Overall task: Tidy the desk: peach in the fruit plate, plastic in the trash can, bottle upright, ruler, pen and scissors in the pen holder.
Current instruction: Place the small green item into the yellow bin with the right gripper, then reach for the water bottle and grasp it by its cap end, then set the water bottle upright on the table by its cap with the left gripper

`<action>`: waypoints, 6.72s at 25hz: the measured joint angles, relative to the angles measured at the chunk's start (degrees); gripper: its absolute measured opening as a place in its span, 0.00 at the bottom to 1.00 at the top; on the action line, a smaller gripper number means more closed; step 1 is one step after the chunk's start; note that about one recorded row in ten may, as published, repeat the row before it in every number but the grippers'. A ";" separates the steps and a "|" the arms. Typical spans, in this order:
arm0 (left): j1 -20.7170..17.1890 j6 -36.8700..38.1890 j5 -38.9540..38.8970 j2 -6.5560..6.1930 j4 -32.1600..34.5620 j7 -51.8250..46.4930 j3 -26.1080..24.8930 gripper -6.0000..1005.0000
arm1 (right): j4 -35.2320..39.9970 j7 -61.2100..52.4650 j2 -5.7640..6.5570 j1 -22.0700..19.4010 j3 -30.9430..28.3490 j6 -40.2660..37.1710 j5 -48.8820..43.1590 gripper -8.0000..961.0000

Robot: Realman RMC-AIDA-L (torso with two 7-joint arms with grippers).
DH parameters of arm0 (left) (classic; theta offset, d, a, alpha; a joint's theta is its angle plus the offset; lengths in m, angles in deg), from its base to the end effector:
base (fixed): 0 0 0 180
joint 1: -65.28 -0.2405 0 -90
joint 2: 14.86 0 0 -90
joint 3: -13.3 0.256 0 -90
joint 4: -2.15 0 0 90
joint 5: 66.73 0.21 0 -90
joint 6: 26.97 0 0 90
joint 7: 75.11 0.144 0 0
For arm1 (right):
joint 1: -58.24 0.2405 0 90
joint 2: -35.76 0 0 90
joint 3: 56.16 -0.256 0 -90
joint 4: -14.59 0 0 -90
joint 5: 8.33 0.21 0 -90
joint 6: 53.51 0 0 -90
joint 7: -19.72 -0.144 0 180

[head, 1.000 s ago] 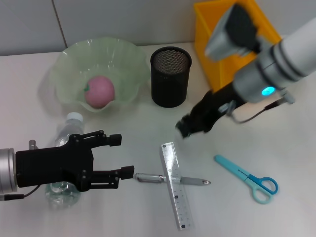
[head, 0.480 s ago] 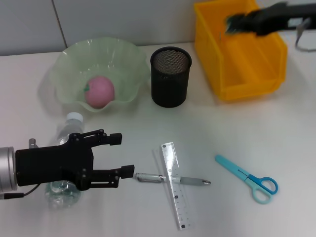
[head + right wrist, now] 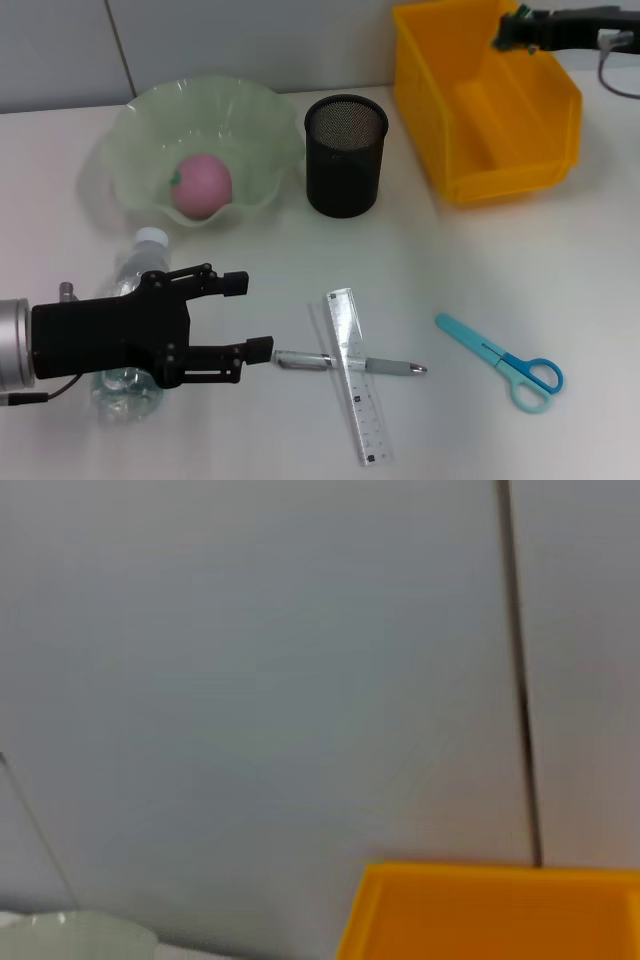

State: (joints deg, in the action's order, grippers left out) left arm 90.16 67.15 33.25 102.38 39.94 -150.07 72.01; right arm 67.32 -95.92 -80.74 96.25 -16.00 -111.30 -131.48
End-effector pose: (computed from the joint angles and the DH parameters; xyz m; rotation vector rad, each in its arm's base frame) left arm -0.2502 0.2937 -0.0159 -2.9081 -0.4737 -0.8225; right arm 0.2451 0.4442 0.0947 -2.0826 0.9383 0.4877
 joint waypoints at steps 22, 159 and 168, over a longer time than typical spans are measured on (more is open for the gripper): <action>0.16 4.56 -0.03 0.10 0.49 -1.00 -5.13 0.86 | 0.71 8.10 3.63 -8.69 -1.56 -32.74 20.68 0.76; 30.30 -13.29 56.98 -0.02 3.74 -80.78 -8.80 0.45 | -3.54 28.95 1.28 -12.94 -1.32 -51.98 2.97 0.76; 28.30 -7.72 51.53 -1.05 10.49 -79.68 -8.85 0.45 | -3.78 28.78 1.28 -12.65 -1.74 -51.73 2.89 0.76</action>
State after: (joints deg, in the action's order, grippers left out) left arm 118.46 59.43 84.78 101.33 50.43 -229.76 63.15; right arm 63.55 -67.14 -79.46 83.60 -17.74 -163.03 -128.59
